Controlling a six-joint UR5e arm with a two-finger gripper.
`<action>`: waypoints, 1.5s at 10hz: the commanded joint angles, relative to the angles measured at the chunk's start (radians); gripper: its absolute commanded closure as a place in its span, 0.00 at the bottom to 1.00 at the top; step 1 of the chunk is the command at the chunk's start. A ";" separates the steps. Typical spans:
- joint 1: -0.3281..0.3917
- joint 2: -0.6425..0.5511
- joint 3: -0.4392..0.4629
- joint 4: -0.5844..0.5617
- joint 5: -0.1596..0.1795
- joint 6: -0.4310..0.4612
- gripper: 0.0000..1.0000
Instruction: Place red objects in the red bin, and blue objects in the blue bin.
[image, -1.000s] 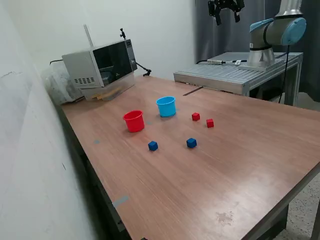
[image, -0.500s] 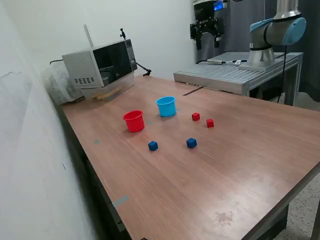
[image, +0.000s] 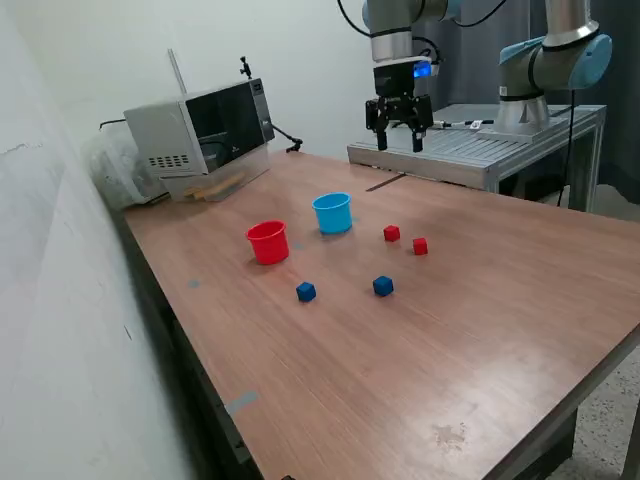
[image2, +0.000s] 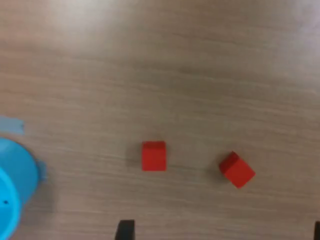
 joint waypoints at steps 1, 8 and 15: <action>0.013 0.109 -0.001 -0.089 -0.001 0.000 0.00; -0.003 0.286 -0.003 -0.190 -0.006 -0.002 0.00; -0.044 0.334 -0.034 -0.197 -0.015 -0.002 0.00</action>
